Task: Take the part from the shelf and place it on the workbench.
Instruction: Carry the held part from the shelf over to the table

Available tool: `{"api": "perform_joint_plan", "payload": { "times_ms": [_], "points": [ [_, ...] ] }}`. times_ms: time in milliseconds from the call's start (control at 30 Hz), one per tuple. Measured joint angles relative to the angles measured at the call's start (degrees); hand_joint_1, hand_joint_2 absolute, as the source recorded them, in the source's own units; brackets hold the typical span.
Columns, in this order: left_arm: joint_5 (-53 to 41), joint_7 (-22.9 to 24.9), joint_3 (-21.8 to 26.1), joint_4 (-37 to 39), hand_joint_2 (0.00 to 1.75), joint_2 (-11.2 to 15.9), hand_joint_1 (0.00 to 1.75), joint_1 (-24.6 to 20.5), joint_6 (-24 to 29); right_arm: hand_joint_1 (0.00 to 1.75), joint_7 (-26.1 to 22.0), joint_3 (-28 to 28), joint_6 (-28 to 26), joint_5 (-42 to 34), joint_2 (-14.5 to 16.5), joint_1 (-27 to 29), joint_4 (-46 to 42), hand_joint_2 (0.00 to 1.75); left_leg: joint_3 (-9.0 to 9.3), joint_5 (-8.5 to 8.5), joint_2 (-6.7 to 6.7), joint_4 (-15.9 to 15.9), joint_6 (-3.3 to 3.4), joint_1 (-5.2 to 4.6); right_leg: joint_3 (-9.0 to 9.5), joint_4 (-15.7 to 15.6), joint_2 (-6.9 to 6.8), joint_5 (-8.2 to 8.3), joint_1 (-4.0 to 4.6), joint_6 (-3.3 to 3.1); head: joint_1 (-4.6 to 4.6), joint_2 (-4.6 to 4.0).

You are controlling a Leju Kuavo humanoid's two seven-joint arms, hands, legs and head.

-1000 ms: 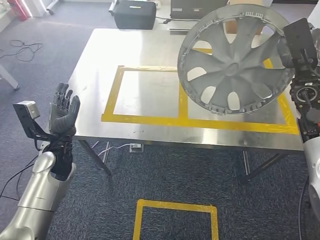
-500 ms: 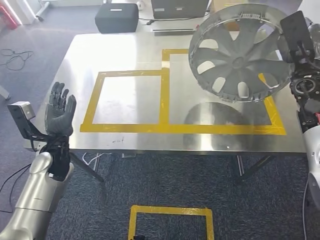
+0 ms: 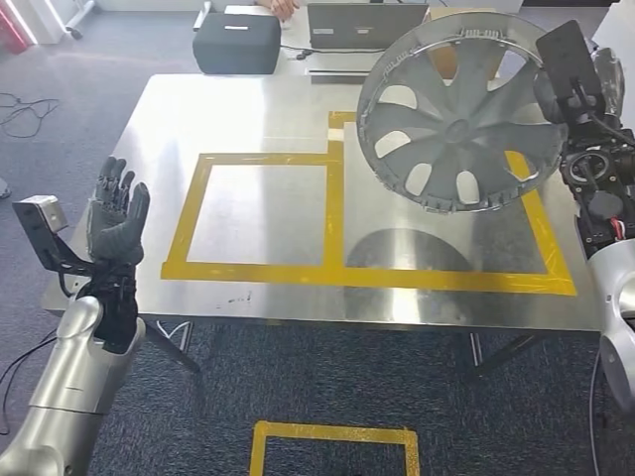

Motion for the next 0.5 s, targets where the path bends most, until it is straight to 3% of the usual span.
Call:
{"api": "perform_joint_plan", "payload": {
  "times_ms": [33, 100, 133, 167, 267, 333, 433, 467, 500],
  "points": [
    [0.0, 0.0, 0.0, 0.1, 1.75, 0.0, 0.0, 0.0, 0.0, 1.75, 0.1, 0.0, 0.1, 0.2, 0.0, -0.2, 0.1, 1.75, 0.24, -0.43, -0.09, 0.3, -0.37, 0.26, -0.12, -1.7, -0.05, 2.22, -0.32, 0.58, 0.28, -0.01],
    [0.0, -0.1, 0.0, 0.1, 1.75, -0.1, 0.0, -0.2, -0.1, 1.75, 0.5, 0.1, 0.3, 0.5, 0.0, -0.7, 0.4, 1.75, 0.51, -1.44, -0.2, 1.2, -1.22, 0.75, 1.38, -9.5, -0.22, 8.3, -0.88, 1.73, 0.83, -0.01],
    [0.0, -0.2, 0.0, 0.2, 1.75, -0.1, 0.0, -0.3, -0.1, 1.75, 0.7, 0.1, 0.5, 0.4, 0.0, -0.9, 0.6, 1.75, 0.44, -1.9, -0.23, 1.8, -1.65, 0.92, 2.18, -13.1, -0.3, 9.78, -0.84, 2.01, 1.17, -0.01],
    [0.0, -0.3, 0.0, 0.2, 1.75, -0.1, 0.0, -0.4, -0.1, 1.75, 1.0, 0.1, 0.7, 0.4, 0.0, -1.1, 0.8, 1.75, 0.12, -2.33, -0.27, 2.6, -2.07, 0.94, 2.91, -15.1, -0.35, 10.29, -0.74, 1.74, 1.49, 0.0],
    [0.0, -0.8, 0.0, 0.4, 1.75, -0.2, 0.0, -0.6, 0.0, 1.75, 1.6, 0.2, 0.9, 0.6, -0.1, -1.6, 1.1, 1.75, -0.89, -3.68, -0.36, 4.5, -3.21, 0.64, 3.51, -15.1, -0.35, 8.94, -0.54, -0.2, 1.66, -0.01],
    [0.0, -1.2, 0.0, 0.5, 1.75, -0.3, 0.0, -1.0, 0.1, 1.75, 1.7, 0.2, 1.0, 1.1, 0.0, -2.0, 1.2, 1.75, -1.9, -5.08, -0.18, 6.8, -4.01, 0.68, 3.71, -14.8, -0.18, 8.62, -0.84, -0.85, 1.12, 0.0],
    [-0.1, -1.7, 0.0, 0.7, 1.75, -0.3, 0.0, -0.6, 0.6, 1.75, 2.0, 0.2, 1.2, 1.8, 0.0, -1.4, 1.7, 1.75, -7.21, -9.16, 0.09, 17.5, -4.9, 0.95, 4.88, -15.3, -0.06, 8.1, -0.93, -1.46, -0.07, -0.01],
    [-0.1, -1.8, 0.0, 0.9, 1.75, -0.3, 0.0, -0.2, 0.7, 1.75, 2.2, 0.2, 1.3, 1.9, 0.0, -1.0, 2.0, 1.75, -9.09, -9.91, 0.1, 20.6, -4.94, 0.98, 5.3, -15.4, 0.02, 7.82, -0.86, -1.65, -0.3, -0.01],
    [-0.1, -1.9, 0.0, 1.1, 1.75, -0.3, 0.0, 0.2, 0.8, 1.75, 2.4, 0.2, 1.4, 2.0, 0.0, -0.7, 2.2, 1.75, -10.3, -9.58, 0.11, 21.9, -4.74, 0.94, 5.68, -15.4, 0.15, 7.55, -0.78, -1.77, -0.54, 0.0]
  ]
}}
